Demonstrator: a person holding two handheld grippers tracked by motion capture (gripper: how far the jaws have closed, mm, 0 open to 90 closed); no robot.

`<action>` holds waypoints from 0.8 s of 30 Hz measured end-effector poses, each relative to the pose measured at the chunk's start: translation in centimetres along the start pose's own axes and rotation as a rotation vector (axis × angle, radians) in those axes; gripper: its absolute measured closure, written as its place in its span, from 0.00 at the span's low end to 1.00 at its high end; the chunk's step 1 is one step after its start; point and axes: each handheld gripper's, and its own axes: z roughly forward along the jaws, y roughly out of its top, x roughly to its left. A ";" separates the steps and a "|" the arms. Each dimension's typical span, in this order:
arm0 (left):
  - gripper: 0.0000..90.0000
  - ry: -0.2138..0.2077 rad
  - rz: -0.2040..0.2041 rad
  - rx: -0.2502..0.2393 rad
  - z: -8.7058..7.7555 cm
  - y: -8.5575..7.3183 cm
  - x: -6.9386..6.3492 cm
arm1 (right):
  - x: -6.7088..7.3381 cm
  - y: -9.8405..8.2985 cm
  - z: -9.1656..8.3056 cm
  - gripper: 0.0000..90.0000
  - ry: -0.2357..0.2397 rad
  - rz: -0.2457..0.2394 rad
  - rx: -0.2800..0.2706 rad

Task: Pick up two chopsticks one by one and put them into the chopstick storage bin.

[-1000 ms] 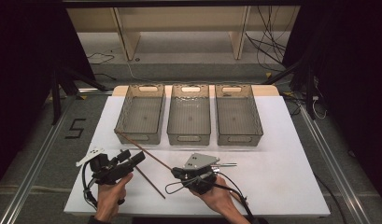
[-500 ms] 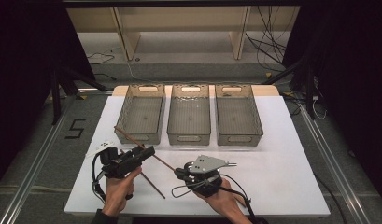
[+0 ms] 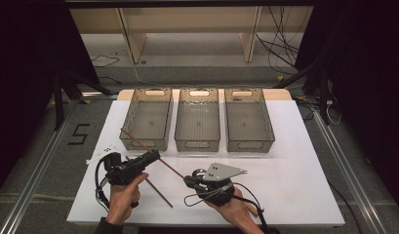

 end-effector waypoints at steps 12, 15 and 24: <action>0.94 -0.097 -0.022 0.028 0.0 0.5 -0.3 | -0.6 -0.8 0.2 0.81 0.015 0.030 0.003; 0.95 -0.083 0.010 0.034 -0.1 0.8 -0.6 | -0.8 -0.7 -0.2 0.79 0.013 0.040 -0.007; 0.95 -0.017 0.067 0.056 -0.7 3.7 0.4 | -2.1 -1.2 -3.1 0.54 -0.033 0.081 -0.023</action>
